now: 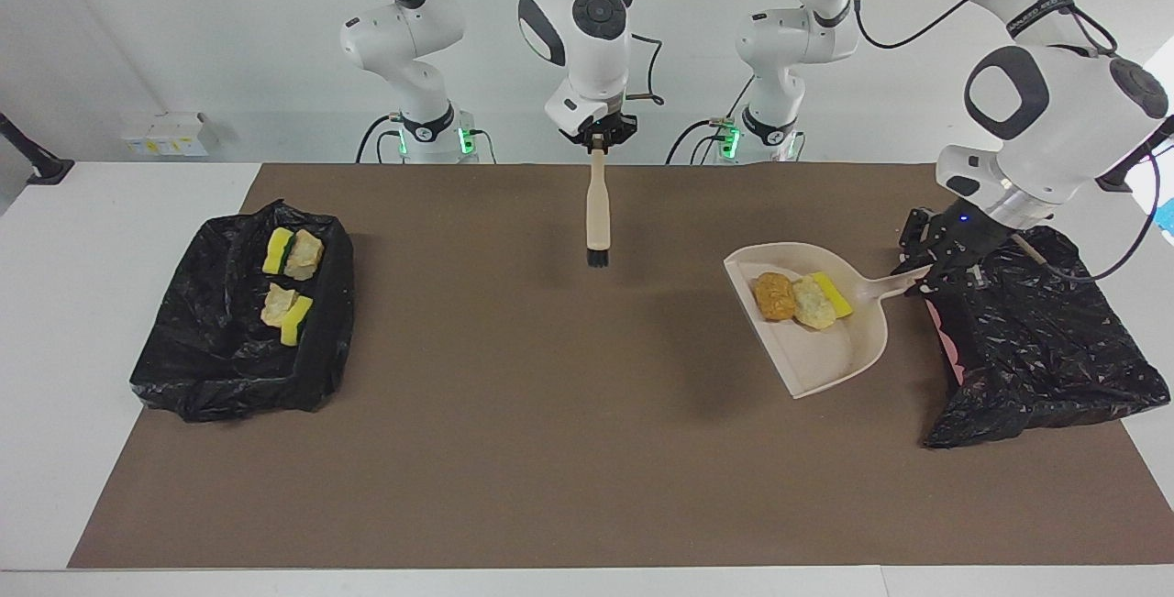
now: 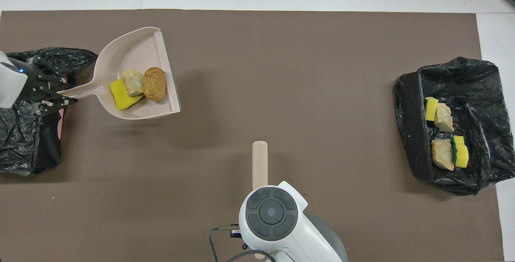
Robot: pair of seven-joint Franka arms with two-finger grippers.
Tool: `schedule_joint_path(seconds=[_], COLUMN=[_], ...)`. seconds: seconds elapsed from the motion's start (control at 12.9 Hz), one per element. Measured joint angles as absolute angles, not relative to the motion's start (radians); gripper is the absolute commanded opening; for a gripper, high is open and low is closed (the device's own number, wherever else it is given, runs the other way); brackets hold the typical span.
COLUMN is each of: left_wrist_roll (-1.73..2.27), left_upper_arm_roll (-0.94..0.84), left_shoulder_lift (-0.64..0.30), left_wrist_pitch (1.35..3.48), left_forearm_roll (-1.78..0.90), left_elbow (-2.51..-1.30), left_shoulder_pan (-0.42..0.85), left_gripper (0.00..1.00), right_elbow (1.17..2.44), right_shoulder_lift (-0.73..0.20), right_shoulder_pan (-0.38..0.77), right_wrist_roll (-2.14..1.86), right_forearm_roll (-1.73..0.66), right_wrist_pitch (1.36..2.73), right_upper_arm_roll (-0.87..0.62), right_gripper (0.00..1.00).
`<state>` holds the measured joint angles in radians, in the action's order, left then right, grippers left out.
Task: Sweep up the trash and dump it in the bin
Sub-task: 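Carry the loaded dustpan with the left gripper toward the nearby black bag, then tip the dustpan over the black bag with the left gripper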
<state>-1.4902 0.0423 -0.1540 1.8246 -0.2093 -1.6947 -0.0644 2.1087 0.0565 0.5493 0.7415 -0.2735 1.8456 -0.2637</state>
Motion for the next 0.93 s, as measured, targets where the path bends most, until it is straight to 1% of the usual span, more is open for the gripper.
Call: schedule_joint_path(seconds=[0.23, 0.54, 0.77, 0.93], left_wrist_roll=[-1.598, -1.739, -1.843, -1.867], left_upper_arm_roll=[0.044, 0.046, 0.047, 0.047], left_shoulder_lift=[-0.161, -0.175, -0.195, -0.21], left_wrist_pitch=[1.79, 1.787, 1.801, 1.845], left_forearm_roll=[-0.201, -0.137, -0.084, -0.028], left_elbow=[-1.666, -1.622, -1.572, -1.548], left_shoulder_pan=[-0.191, -0.331, -0.431, -0.464], left_gripper=[0.0, 0.0, 0.0, 0.0], right_elbow=[2.139, 2.146, 2.15, 2.153], right_shoulder_lift=[0.022, -0.081, -0.116, -0.119], right_shoulder_pan=[0.588, 0.671, 0.68, 0.684], right_wrist_roll=[0.742, 0.811, 0.821, 0.821], right_forearm_roll=[-0.282, -0.289, -0.289, -0.289], right_wrist_pitch=[1.947, 2.06, 2.07, 2.07], right_upper_arm_roll=[-0.263, -0.264, -0.264, -0.264], right_gripper=[0.0, 0.0, 0.0, 0.0])
